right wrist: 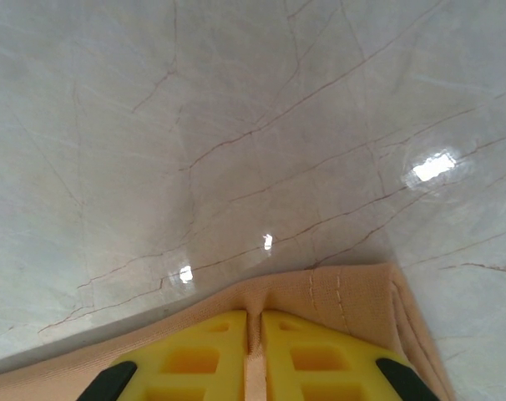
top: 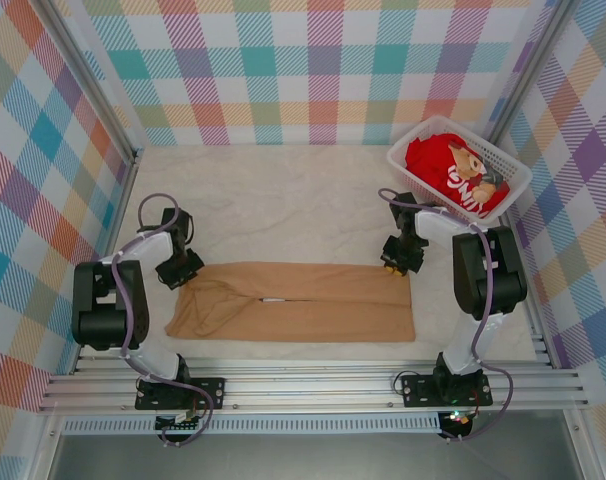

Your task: Fold and stack the t-shirts

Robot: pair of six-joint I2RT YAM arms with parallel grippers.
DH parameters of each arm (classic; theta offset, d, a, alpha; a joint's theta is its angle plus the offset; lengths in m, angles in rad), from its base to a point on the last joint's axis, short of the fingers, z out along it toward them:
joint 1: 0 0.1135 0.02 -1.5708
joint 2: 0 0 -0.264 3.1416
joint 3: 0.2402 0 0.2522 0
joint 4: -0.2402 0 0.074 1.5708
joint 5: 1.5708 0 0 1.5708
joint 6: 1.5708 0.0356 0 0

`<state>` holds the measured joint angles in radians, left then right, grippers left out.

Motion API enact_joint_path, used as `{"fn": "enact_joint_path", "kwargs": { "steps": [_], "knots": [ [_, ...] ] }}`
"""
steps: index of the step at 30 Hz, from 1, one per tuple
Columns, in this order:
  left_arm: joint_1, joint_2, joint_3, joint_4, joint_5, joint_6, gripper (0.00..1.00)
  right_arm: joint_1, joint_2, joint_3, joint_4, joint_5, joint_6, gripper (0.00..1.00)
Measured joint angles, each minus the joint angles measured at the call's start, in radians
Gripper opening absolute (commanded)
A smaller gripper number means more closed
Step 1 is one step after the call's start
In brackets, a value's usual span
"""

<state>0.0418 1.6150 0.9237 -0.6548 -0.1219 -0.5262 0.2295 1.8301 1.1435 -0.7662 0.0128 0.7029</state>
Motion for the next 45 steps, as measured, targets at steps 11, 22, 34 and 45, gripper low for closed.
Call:
{"fn": "enact_joint_path", "kwargs": {
  "steps": [11,22,34,45],
  "knots": [
    [-0.02,-0.248,-0.012,-0.08,-0.037,-0.072,0.44,0.012,0.008,0.02,-0.013,0.013,-0.012,0.15],
    [-0.076,-0.318,-0.185,-0.063,0.125,-0.136,0.37,0.042,-0.016,0.031,-0.014,0.055,-0.041,0.22],
    [-0.076,-0.261,-0.185,-0.042,0.114,-0.105,0.37,0.069,-0.1,0.03,-0.014,0.053,-0.042,0.23],
    [-0.076,-0.257,-0.201,0.001,0.133,-0.094,0.24,0.074,-0.104,0.03,-0.014,0.046,-0.042,0.23]
  ]
}}
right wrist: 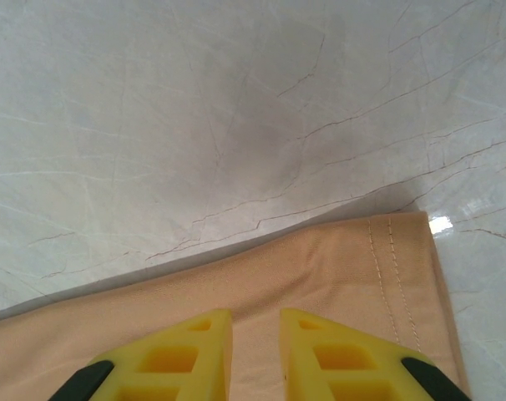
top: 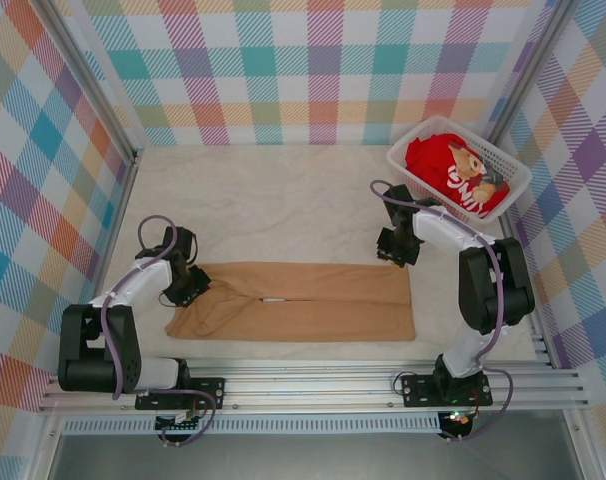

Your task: Fold and stack the t-shirts

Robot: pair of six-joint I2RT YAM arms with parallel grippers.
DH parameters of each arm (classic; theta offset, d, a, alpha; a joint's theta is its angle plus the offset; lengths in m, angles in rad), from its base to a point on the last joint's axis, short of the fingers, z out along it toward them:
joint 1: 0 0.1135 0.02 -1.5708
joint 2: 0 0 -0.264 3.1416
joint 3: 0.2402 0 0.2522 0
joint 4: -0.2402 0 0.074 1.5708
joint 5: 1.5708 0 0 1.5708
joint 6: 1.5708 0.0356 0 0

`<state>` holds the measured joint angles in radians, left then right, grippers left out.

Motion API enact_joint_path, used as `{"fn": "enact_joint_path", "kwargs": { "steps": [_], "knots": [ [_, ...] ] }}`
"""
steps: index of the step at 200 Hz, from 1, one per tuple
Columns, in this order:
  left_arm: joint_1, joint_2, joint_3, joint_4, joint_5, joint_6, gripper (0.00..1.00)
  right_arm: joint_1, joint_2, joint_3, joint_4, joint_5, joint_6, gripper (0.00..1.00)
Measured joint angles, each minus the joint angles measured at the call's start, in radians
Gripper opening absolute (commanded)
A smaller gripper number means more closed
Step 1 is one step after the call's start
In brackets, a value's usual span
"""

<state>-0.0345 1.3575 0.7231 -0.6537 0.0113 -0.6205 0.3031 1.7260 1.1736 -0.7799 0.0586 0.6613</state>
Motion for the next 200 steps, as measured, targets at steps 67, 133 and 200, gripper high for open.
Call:
{"fn": "enact_joint_path", "kwargs": {
  "steps": [67,133,200],
  "knots": [
    [-0.001,0.026,0.0,0.014,-0.006,0.035,0.0,0.005,0.0,-0.001,0.0,-0.004,0.0,0.22],
    [-0.002,-0.045,0.04,-0.021,-0.027,0.037,0.0,0.005,0.0,-0.014,0.001,-0.006,0.0,0.22],
    [-0.004,-0.055,0.1,-0.051,-0.04,0.037,0.0,0.005,0.0,-0.014,0.001,-0.007,0.0,0.21]
  ]
}}
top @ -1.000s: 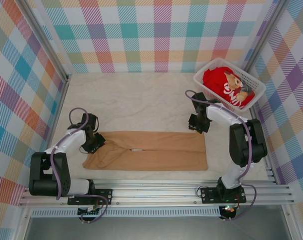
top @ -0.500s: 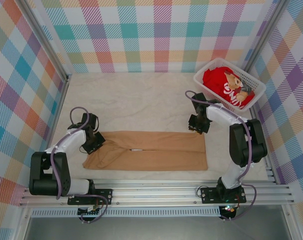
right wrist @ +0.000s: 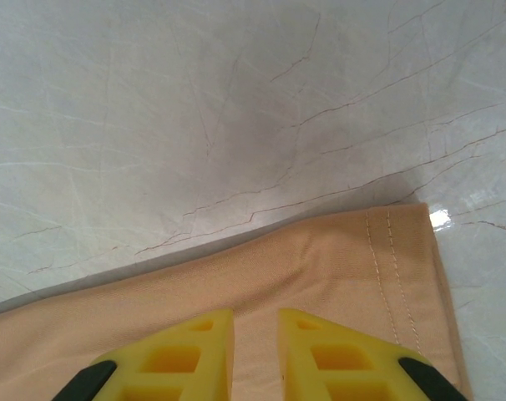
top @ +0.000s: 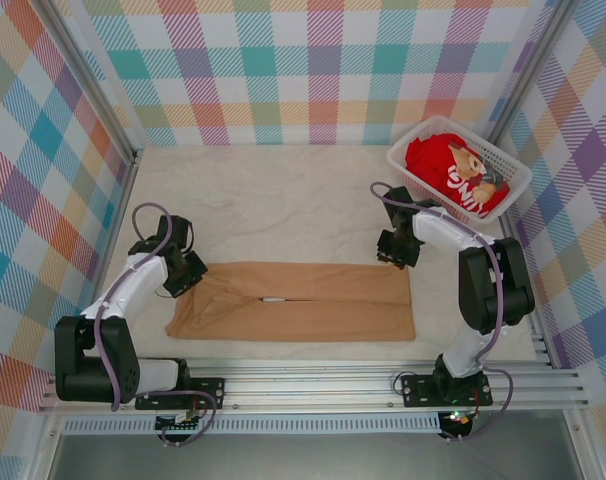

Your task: Fold and stack the t-shirts

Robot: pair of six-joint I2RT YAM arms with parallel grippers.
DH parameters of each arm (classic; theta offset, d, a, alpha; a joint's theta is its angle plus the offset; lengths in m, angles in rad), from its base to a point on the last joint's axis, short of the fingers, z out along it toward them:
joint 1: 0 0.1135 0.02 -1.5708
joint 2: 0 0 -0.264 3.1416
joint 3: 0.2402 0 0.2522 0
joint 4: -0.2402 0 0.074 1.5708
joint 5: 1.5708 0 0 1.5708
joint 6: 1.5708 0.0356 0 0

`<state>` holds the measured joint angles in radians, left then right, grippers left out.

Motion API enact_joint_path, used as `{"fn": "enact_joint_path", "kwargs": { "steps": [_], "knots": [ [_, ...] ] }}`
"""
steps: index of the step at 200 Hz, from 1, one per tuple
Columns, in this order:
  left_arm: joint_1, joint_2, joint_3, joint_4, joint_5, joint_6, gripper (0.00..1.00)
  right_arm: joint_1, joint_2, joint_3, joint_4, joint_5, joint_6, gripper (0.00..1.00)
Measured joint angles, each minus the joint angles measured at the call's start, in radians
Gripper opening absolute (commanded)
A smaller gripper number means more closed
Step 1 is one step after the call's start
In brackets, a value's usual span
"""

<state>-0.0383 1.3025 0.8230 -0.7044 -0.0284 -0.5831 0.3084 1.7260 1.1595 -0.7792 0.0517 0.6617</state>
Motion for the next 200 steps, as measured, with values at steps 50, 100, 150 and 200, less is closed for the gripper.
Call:
{"fn": "enact_joint_path", "kwargs": {
  "steps": [50,100,150,200],
  "knots": [
    [0.0,0.011,0.002,0.0,-0.01,0.0,0.06,0.0,0.0,0.0,0.0,-0.004,0.0,0.22],
    [-0.021,-0.024,-0.015,-0.064,-0.051,-0.015,0.47,0.0,0.0,-0.002,0.0,-0.008,0.0,0.23],
    [-0.011,-0.112,0.018,-0.096,-0.104,-0.026,0.49,0.0,0.0,-0.003,0.0,-0.008,0.0,0.23],
    [0.05,0.118,0.053,0.006,-0.059,-0.023,0.42,0.0,0.0,-0.006,0.0,-0.008,-0.001,0.23]
  ]
}}
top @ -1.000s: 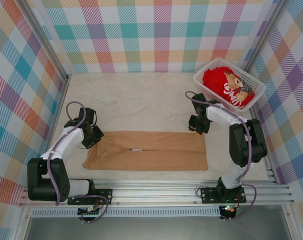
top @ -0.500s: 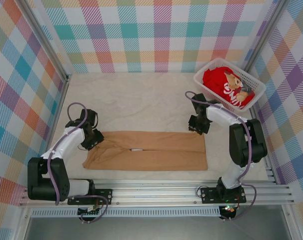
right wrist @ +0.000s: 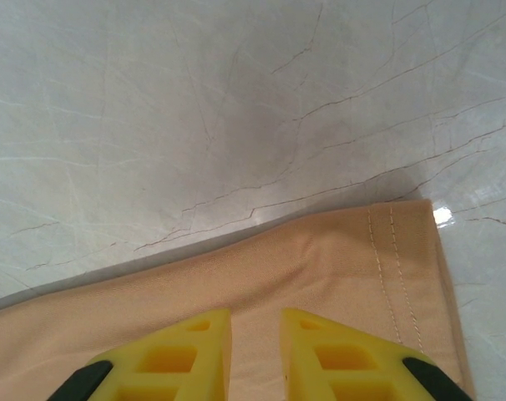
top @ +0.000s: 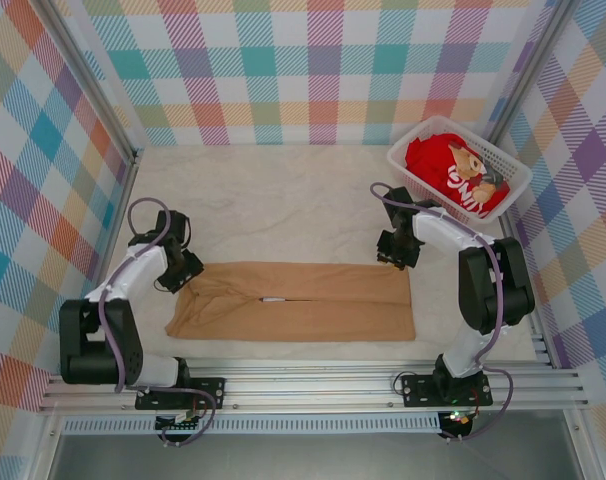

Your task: Fold and stack the t-shirts

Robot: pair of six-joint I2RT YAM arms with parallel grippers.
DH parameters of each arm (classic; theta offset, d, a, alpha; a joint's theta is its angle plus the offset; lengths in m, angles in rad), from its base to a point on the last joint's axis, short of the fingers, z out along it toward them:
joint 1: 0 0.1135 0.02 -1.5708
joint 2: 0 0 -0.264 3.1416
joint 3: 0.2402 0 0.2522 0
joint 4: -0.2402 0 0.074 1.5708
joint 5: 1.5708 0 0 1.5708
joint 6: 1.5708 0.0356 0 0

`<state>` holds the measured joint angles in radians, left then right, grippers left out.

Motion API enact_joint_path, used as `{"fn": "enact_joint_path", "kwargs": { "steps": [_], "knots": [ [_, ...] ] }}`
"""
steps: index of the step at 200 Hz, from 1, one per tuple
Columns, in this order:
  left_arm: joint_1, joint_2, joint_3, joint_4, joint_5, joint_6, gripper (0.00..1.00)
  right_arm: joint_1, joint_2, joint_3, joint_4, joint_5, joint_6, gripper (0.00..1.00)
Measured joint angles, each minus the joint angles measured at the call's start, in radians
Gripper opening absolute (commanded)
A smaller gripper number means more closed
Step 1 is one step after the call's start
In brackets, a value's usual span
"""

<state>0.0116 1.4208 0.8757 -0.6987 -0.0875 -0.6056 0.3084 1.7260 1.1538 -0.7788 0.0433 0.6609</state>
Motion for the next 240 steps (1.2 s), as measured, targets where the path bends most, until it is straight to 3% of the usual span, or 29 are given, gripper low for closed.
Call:
{"fn": "enact_joint_path", "kwargs": {
  "steps": [58,112,137,196,240],
  "knots": [
    [0.0,0.084,0.024,0.055,0.026,0.028,0.21,0.0,0.0,-0.013,0.0,0.0,0.0,0.23],
    [0.0,0.084,0.025,0.019,0.007,0.045,0.33,0.0,0.0,-0.013,0.002,-0.002,0.0,0.23],
    [0.0,0.083,0.023,0.014,0.006,0.046,0.33,0.0,0.0,-0.013,0.002,-0.002,0.001,0.23],
    [0.0,0.07,-0.01,0.025,0.037,0.044,0.02,0.0,0.0,-0.013,0.002,-0.002,0.001,0.23],
    [0.0,0.027,0.016,0.004,0.042,0.045,0.0,0.0,0.0,-0.013,0.003,-0.002,0.0,0.22]
  ]
}}
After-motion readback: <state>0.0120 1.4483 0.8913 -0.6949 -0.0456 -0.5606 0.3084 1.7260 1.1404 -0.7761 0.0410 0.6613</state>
